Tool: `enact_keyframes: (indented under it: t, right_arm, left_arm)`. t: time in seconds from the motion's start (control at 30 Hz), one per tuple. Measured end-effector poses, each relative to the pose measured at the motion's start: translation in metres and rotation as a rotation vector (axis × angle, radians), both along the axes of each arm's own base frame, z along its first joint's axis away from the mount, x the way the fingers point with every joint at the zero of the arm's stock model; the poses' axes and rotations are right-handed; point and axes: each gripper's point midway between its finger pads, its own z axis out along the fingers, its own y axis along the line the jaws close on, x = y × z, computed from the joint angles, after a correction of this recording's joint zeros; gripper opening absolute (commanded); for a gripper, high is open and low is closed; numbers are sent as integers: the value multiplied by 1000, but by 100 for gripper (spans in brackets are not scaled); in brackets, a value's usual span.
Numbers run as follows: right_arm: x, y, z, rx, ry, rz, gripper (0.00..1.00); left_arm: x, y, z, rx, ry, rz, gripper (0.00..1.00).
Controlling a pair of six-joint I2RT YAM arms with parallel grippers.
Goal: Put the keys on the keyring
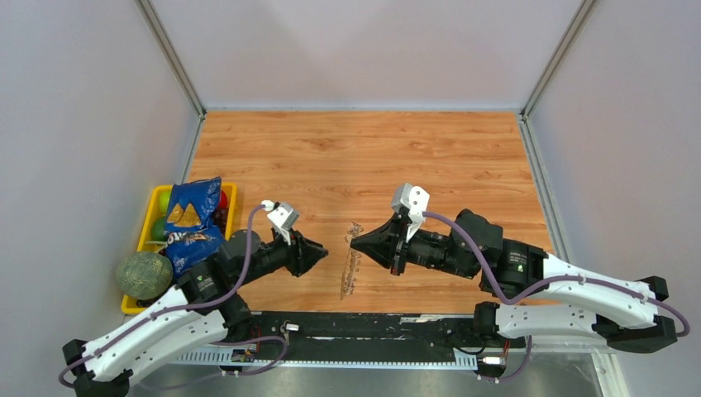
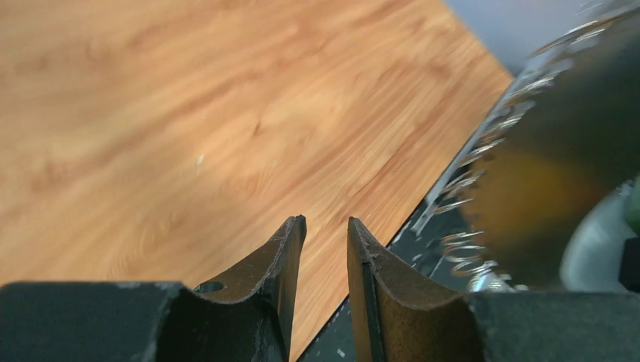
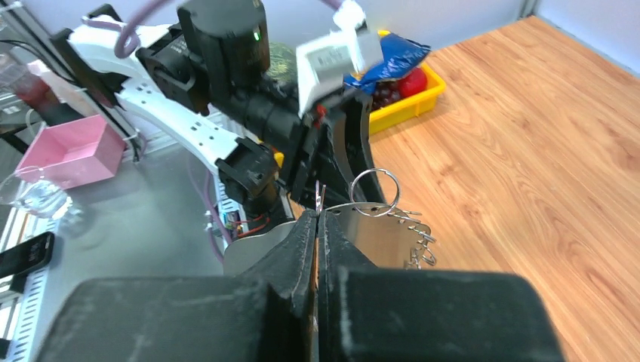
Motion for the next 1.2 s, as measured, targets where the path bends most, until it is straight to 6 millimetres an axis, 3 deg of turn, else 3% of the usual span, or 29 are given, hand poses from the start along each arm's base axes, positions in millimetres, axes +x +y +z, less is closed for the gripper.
enact_keyframes:
  t: [0.07,0.17,0.23,0.47,0.7,0.93,1.07,1.2]
  right_arm:
    - [5,-5,-6,-13,3,-31,0]
    - [14,-10,-20,-37,11,-87,0]
    - [21,-12,-31,-59,20,-123,0]
    - [43,-22,-80,-162,75,-234,0]
    - [70,-33,-102,-184,154,-326,0]
    - [88,-42,-130,-219,232,-367,0]
    - [85,-41,-138,-227,250,-343,0]
    - [78,-36,-141,-218,262,-295,0]
  left_arm:
    - [6,2,-40,58,94,55,39]
    - [12,9,-81,121,184,134,40]
    - [15,13,-96,145,221,180,42]
    - [25,21,-120,188,321,302,46]
    - [13,37,-161,299,507,408,50]
    - [-15,39,-172,312,639,411,46]
    - [-44,36,-175,382,699,338,45]
    - [-67,30,-164,470,728,279,45]
